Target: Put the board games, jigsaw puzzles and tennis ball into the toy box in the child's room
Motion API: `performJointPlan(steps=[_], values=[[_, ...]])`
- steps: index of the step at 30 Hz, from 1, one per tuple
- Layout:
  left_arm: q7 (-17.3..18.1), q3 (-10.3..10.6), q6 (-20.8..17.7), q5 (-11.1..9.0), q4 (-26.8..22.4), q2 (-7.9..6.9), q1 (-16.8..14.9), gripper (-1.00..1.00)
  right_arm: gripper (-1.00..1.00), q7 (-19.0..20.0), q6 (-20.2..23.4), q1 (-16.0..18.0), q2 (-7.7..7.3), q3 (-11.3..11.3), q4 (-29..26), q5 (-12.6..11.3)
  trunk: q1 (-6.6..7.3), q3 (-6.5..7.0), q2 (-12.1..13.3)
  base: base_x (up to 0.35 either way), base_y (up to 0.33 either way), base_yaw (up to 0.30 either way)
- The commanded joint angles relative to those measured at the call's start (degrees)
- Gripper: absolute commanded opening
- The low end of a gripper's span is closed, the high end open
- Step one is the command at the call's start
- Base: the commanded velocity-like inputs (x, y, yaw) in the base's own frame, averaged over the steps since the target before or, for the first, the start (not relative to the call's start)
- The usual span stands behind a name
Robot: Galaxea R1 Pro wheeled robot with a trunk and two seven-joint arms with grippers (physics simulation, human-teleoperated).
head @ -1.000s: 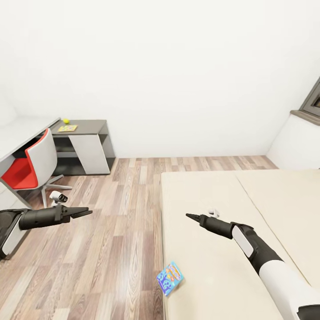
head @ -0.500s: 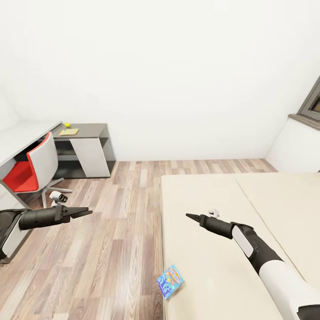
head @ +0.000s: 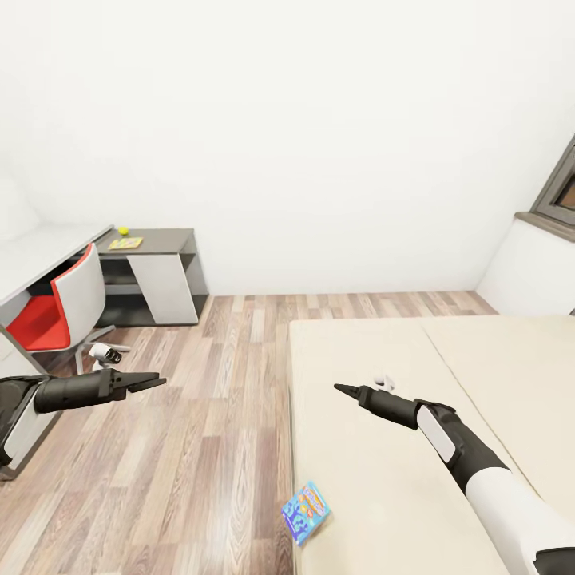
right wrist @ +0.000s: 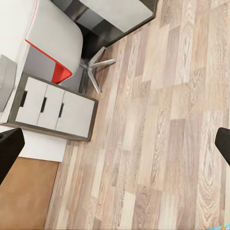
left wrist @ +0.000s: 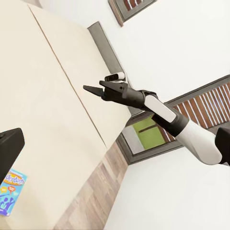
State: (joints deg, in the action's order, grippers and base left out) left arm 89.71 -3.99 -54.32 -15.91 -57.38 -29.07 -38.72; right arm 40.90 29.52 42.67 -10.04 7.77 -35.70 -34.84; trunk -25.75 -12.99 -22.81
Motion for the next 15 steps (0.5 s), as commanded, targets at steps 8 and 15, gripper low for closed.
performJointPlan(steps=[8, 15], values=[[0.2, 0.0, -0.6, 0.0, 0.0, -0.02, 0.0, 1.00, 1.00, -0.1, 0.4, 0.0, -0.06, 0.2, 0.0, -0.5, -0.04, 0.65, -0.1, 0.000, 0.000, 0.000], [0.1, 0.0, -0.6, 0.0, 0.0, -0.02, 0.0, 1.00, 1.00, -0.1, 0.4, 0.0, -0.06, 0.2, 0.0, -0.5, -0.04, 1.32, -0.1, 0.000, 0.000, 0.000]])
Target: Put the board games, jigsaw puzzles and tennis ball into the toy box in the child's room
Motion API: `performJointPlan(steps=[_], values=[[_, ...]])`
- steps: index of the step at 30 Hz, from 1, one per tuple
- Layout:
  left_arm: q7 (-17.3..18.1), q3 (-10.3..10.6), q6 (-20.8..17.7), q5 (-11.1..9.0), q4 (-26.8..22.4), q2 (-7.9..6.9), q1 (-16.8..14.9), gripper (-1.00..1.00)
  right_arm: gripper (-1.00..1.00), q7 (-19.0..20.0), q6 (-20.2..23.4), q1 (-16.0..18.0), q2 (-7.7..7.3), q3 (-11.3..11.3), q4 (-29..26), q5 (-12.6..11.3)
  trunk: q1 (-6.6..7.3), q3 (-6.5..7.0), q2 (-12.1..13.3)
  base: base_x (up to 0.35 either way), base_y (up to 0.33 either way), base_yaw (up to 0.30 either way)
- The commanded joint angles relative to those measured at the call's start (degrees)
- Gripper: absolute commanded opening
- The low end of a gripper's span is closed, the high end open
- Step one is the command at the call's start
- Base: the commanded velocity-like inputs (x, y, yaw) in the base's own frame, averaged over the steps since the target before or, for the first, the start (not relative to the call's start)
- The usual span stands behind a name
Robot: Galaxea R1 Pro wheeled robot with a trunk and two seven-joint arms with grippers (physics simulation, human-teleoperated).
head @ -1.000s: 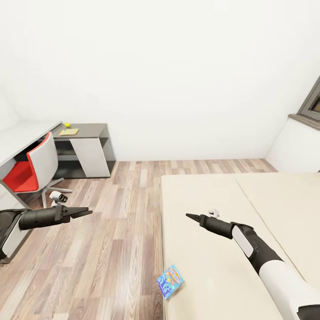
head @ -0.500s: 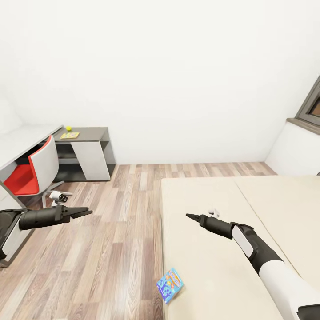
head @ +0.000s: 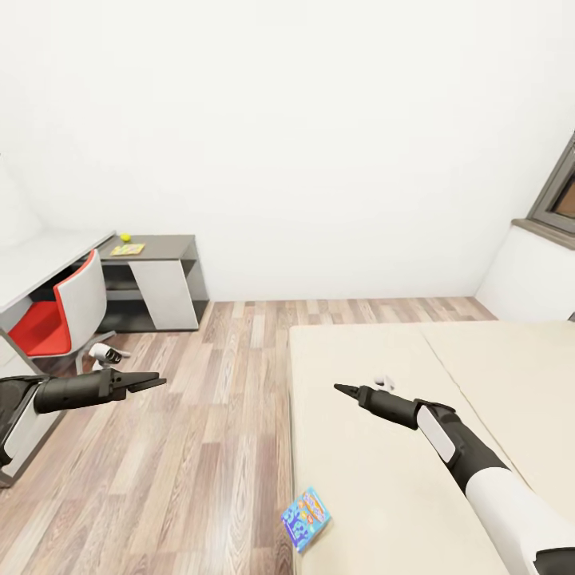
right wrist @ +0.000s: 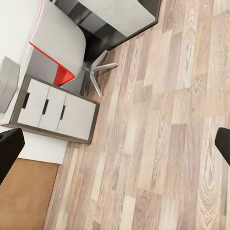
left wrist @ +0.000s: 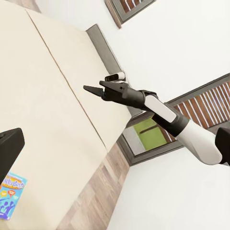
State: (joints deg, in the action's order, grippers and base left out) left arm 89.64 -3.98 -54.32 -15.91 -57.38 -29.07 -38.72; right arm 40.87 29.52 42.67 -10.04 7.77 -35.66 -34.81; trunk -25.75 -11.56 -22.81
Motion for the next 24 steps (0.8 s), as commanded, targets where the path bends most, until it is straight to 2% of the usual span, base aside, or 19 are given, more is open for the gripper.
performJointPlan(steps=[1, 24], values=[[0.2, 0.0, -0.6, 0.0, 0.0, -0.02, 0.0, 1.00, 1.00, -0.1, 0.4, 0.0, -0.06, 0.2, 0.0, -0.5, -0.04, -0.02, -0.1, 0.000, 0.000, 0.000], [0.2, 0.0, -0.6, 0.0, 0.0, -0.02, 0.0, 1.00, 1.00, -0.1, 0.4, 0.0, -0.06, 0.2, 0.0, -0.5, -0.04, 2.18, -0.1, 0.000, 0.000, 0.000]])
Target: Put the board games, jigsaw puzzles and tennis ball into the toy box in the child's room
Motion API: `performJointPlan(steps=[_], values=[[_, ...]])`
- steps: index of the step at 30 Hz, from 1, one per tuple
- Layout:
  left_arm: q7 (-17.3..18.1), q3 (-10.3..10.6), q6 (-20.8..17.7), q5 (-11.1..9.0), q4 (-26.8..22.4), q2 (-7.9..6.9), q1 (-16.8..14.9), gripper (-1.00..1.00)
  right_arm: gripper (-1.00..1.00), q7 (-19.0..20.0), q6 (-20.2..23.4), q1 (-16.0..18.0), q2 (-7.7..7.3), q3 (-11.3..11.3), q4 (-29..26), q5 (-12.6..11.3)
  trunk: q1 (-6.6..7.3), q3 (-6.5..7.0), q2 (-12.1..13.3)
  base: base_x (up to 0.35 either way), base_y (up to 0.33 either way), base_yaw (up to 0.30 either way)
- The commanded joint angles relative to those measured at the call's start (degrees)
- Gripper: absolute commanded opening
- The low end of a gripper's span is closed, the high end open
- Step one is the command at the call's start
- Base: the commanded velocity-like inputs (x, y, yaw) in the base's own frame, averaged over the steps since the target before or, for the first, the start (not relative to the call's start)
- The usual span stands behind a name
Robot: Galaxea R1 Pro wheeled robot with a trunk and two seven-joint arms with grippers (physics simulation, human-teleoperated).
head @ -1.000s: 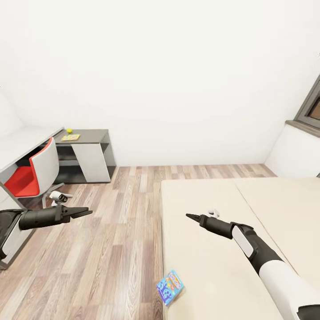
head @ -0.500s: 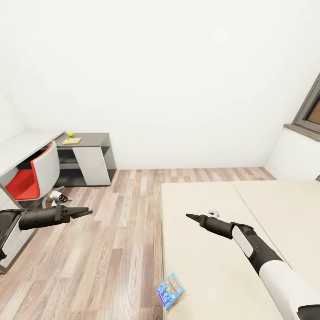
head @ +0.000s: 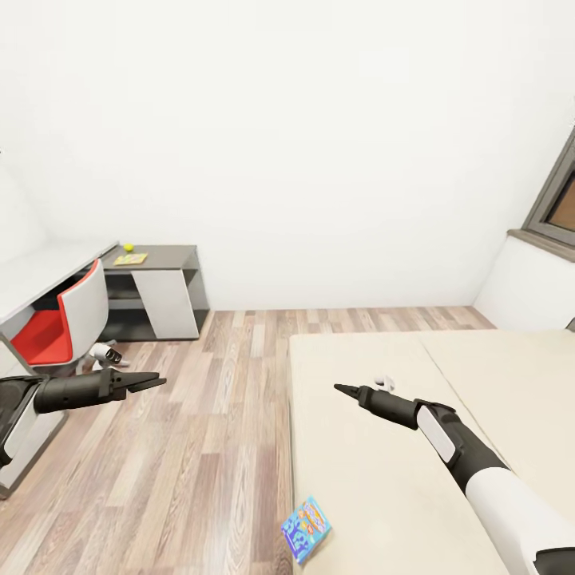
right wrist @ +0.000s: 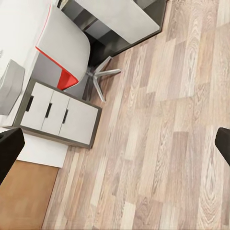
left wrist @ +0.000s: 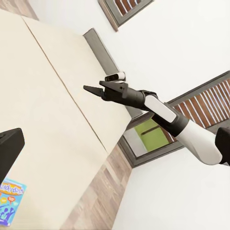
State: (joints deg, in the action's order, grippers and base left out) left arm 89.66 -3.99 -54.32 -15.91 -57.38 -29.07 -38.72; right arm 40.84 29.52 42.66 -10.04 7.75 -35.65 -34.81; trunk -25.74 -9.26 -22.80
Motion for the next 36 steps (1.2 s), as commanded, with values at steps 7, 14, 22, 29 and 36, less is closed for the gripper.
performJointPlan(steps=[7, 14, 22, 29, 36], values=[[0.2, 0.0, -0.6, 0.0, 0.0, -0.02, 0.0, 1.00, 1.00, -0.2, 0.4, 0.1, -0.06, 0.2, 0.0, -0.6, -0.04, 0.30, -0.1, 0.000, 0.000, 0.000], [0.2, 0.0, -0.6, 0.0, 0.0, -0.02, 0.0, 1.00, 1.00, -0.3, 0.4, 0.1, -0.03, 0.2, 0.0, -0.5, -0.04, 0.38, -0.1, 0.000, 0.000, 0.000], [0.2, 0.0, -0.6, 0.0, 0.0, -0.02, 0.0, 1.00, 1.00, -0.3, 0.5, 0.1, -0.05, 0.2, 0.0, -0.5, -0.04, 0.39, -0.1, 0.000, 0.000, 0.000], [0.2, 0.0, -0.6, 0.0, 0.0, -0.02, 0.0, 1.00, 1.00, -0.2, 0.5, 0.1, -0.10, 0.2, 0.0, -0.5, -0.04, 0.39, -0.1, 0.000, 0.000, 0.000], [0.2, 0.0, -0.6, 0.0, 0.0, -0.02, 0.0, 1.00, 1.00, -0.2, 0.5, 0.1, -0.11, 0.2, 0.1, -0.6, -0.04, 0.39, -0.1, 0.000, 0.029, 0.000]])
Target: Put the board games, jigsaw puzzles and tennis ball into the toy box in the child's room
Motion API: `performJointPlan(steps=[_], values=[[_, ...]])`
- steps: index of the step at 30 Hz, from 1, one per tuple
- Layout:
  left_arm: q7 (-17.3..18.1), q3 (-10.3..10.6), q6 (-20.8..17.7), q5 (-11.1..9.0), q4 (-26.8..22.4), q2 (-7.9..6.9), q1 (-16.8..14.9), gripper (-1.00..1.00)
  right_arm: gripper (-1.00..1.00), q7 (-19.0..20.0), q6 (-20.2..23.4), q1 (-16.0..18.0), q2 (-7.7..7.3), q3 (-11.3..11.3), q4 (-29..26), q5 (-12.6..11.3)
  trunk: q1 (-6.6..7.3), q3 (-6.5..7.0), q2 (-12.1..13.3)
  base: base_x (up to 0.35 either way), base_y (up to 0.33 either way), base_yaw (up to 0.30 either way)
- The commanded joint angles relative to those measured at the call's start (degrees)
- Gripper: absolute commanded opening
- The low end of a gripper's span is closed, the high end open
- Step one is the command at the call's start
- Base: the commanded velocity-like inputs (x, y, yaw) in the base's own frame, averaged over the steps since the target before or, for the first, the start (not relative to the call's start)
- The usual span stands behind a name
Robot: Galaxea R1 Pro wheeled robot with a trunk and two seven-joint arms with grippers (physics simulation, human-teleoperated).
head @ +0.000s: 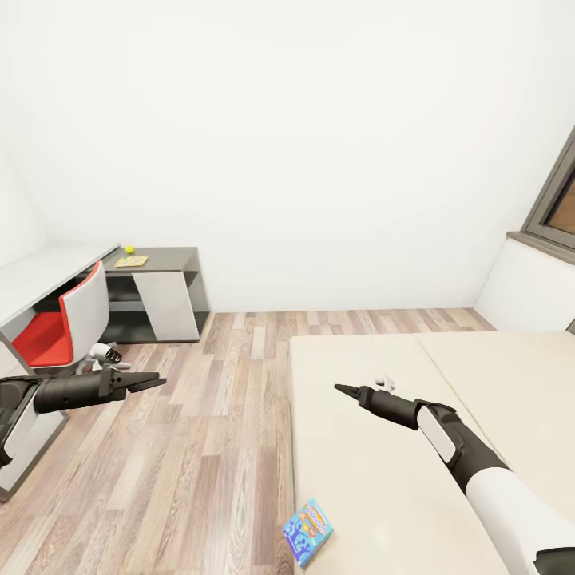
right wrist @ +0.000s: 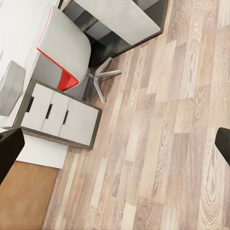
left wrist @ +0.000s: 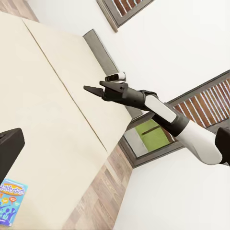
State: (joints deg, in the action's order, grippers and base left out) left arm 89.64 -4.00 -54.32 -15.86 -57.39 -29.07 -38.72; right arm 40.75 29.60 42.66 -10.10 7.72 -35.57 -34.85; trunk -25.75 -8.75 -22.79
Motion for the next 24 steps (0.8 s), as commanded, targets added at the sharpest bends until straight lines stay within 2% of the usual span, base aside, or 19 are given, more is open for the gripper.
performJointPlan(steps=[1, 24], values=[[0.2, 0.0, -0.6, 0.0, 0.0, -0.02, 0.0, 1.00, 1.00, -0.1, 0.4, 0.1, -0.07, 0.2, 0.0, -0.5, -0.04, -0.12, -0.1, 0.000, 0.113, 0.000], [0.3, 0.0, -0.6, 0.0, 0.0, -0.02, 0.0, 1.00, 1.00, -0.1, 0.4, 0.1, -0.01, 0.3, 0.0, -0.5, -0.04, -0.12, -0.1, 0.000, 0.212, 0.000]])
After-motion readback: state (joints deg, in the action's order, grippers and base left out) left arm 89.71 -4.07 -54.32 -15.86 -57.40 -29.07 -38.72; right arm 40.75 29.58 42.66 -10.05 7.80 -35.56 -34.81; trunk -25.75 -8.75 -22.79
